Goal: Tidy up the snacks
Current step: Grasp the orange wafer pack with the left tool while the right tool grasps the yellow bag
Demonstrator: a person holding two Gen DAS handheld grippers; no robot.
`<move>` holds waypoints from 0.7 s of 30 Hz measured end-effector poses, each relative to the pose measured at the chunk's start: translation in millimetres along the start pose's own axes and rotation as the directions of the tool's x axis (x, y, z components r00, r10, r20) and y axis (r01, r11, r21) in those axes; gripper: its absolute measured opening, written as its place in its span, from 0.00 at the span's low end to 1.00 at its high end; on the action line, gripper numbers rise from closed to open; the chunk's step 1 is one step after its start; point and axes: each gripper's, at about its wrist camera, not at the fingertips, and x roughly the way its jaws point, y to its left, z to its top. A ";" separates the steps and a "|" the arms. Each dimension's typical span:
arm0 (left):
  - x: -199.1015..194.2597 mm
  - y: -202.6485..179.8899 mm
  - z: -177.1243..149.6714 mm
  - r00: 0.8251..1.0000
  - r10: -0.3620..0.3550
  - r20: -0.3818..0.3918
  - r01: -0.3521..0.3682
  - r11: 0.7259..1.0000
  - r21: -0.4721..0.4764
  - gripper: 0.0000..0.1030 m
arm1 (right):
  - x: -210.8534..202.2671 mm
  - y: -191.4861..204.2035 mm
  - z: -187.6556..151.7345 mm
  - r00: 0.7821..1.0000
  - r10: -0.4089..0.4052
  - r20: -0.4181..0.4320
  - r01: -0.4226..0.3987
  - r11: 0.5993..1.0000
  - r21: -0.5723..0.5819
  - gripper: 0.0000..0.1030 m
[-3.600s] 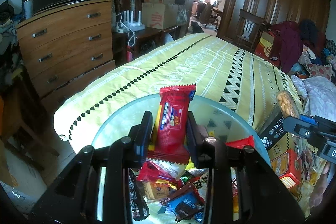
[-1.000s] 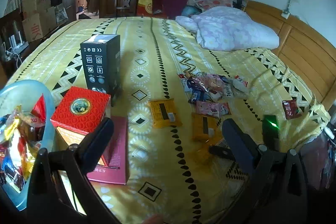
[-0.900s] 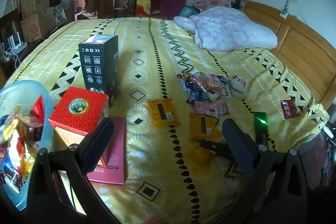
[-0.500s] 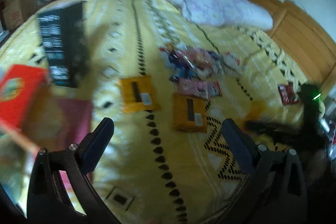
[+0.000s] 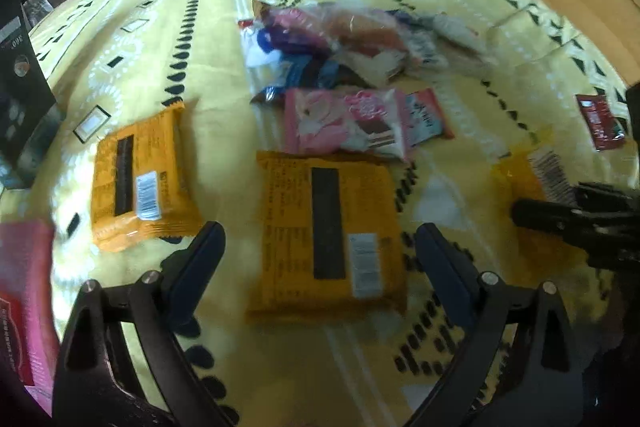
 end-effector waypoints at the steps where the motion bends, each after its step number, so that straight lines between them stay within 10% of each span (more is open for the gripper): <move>1: 4.0 0.9 -0.3 1.000 0.015 -0.004 -0.015 1.000 0.002 0.94 | 2.1 -2.9 -2.6 1.000 0.009 0.012 -0.009 1.000 0.025 0.49; 8: 4.6 -2.6 -9.8 0.999 0.040 0.036 -0.041 0.999 0.027 0.69 | -6.4 -3.6 -13.8 0.994 -0.008 0.109 -0.003 0.995 0.103 0.49; 21: -80.7 5.3 0.4 0.982 0.072 0.174 -0.074 0.997 0.003 0.68 | -34.5 31.0 -14.6 0.980 -0.078 0.181 0.083 0.996 -0.021 0.40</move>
